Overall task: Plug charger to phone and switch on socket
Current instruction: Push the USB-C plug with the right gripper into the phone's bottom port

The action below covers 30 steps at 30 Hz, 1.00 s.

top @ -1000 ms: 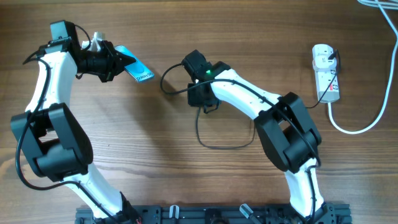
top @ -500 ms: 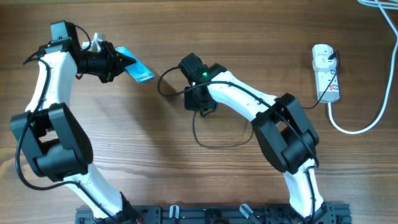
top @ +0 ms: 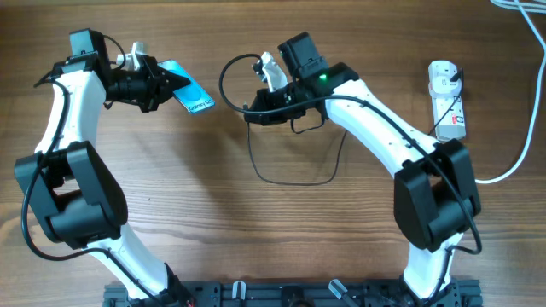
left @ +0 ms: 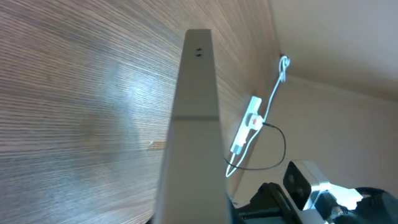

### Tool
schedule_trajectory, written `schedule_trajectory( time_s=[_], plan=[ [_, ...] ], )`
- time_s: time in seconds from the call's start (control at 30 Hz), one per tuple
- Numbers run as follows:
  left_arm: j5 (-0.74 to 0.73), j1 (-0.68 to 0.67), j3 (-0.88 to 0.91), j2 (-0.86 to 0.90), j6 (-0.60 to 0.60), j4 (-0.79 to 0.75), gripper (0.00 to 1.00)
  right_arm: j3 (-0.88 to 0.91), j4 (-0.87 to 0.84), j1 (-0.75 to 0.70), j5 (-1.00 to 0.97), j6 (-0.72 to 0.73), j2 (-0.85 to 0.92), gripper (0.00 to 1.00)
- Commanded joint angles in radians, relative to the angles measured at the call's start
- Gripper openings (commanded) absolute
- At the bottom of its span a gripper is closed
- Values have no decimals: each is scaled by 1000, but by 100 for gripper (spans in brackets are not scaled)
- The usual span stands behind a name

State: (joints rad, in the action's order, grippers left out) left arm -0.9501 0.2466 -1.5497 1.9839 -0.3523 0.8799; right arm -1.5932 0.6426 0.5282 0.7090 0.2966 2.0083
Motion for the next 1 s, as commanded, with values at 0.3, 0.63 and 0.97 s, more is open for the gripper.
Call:
schedule_trajectory(
  time_s=[0.3,0.63,0.97],
  plan=[
    [-513,-1,-14,-23,303,0,4,19,109,-79,314,-170,-284,4],
    [-627,-90,-14,-23,402,-16,4,555,-703,-43,453,295,-376,4],
    [-627,-185,-14,-23,397,-30,4,586,-741,-40,459,330,-376,4]
  ],
)
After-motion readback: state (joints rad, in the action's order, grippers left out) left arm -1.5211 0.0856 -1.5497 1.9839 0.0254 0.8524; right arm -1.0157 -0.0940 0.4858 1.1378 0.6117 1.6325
